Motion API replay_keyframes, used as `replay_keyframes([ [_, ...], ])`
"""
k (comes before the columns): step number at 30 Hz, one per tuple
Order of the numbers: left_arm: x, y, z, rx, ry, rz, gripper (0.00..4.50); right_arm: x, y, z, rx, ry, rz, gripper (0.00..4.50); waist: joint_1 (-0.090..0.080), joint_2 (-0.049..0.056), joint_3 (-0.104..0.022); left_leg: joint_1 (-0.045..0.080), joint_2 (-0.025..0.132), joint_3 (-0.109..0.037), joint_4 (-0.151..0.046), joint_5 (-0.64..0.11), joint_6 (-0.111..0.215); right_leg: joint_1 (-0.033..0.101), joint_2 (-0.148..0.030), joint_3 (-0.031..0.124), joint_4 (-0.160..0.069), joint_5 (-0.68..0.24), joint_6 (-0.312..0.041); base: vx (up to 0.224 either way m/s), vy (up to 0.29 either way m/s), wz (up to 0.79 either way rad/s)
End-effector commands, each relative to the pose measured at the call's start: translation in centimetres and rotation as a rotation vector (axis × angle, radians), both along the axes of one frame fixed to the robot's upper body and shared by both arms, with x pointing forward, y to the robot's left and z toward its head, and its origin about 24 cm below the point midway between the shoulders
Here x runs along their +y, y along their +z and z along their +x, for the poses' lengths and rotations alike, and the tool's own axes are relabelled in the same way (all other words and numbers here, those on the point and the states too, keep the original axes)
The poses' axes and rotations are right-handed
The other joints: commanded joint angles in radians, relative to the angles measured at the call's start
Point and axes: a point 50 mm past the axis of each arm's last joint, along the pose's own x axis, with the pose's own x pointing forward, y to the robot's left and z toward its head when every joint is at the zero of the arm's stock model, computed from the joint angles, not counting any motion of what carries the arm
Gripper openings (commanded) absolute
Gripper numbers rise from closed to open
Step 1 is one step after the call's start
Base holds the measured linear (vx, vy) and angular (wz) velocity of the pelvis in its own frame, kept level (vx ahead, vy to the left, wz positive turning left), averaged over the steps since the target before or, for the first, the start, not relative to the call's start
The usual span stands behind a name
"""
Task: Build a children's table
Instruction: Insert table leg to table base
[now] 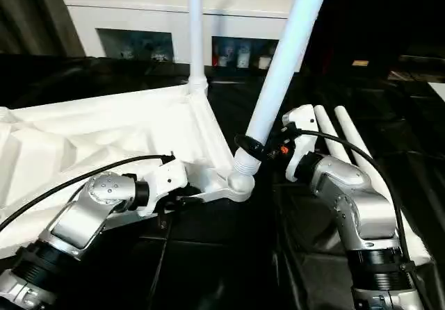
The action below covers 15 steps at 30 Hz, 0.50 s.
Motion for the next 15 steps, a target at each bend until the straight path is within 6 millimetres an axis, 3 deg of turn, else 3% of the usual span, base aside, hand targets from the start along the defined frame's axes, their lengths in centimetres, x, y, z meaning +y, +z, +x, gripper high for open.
replay_keyframes([
  [1, 1.2, -1.7, -0.5, 0.089, 0.035, 0.081, 0.58, 0.2, 0.7, -0.3, -0.025, 0.020, -0.001, 1.86, 0.002, -0.008, -0.050, 0.019, 0.073, -0.034, -0.082, -0.167, 0.032, 0.030, -0.066, 0.042, -0.078, -0.069, -0.240, 0.000, 0.000, 0.00],
  [4, 1.4, -2.0, -0.6, 0.119, 0.037, 0.104, 0.45, 0.1, 0.6, -0.4, -0.007, 0.056, -0.021, 1.86, -0.005, -0.016, -0.051, 0.017, 0.072, -0.032, -0.079, -0.153, 0.038, 0.032, -0.066, 0.042, -0.077, -0.043, -0.246, 0.000, 0.000, 0.00],
  [7, 1.5, -2.0, -0.7, 0.142, 0.044, 0.120, 0.14, 0.0, 0.3, -0.5, 0.021, 0.077, -0.043, 1.86, -0.005, -0.014, -0.053, 0.017, 0.072, -0.032, -0.075, -0.124, 0.056, 0.033, -0.066, 0.041, -0.073, -0.015, -0.253, 0.000, 0.000, 0.00],
  [8, 1.5, -2.1, -0.7, 0.151, 0.043, 0.124, 0.14, 0.0, 0.2, -0.5, 0.035, 0.084, -0.049, 1.86, -0.006, -0.019, -0.053, 0.017, 0.070, -0.031, -0.073, -0.110, 0.065, 0.035, -0.066, 0.041, -0.071, -0.001, -0.259, 0.000, 0.000, 0.00],
  [15, 1.1, -1.8, -0.6, 0.143, 0.023, 0.131, 0.00, 0.4, -0.8, 0.0, 0.112, 0.126, -0.058, 1.85, -0.007, -0.025, -0.053, 0.018, 0.072, -0.029, -0.071, -0.106, 0.079, 0.031, -0.068, 0.040, -0.073, -0.033, -0.271, 0.000, 0.000, 0.00],
])
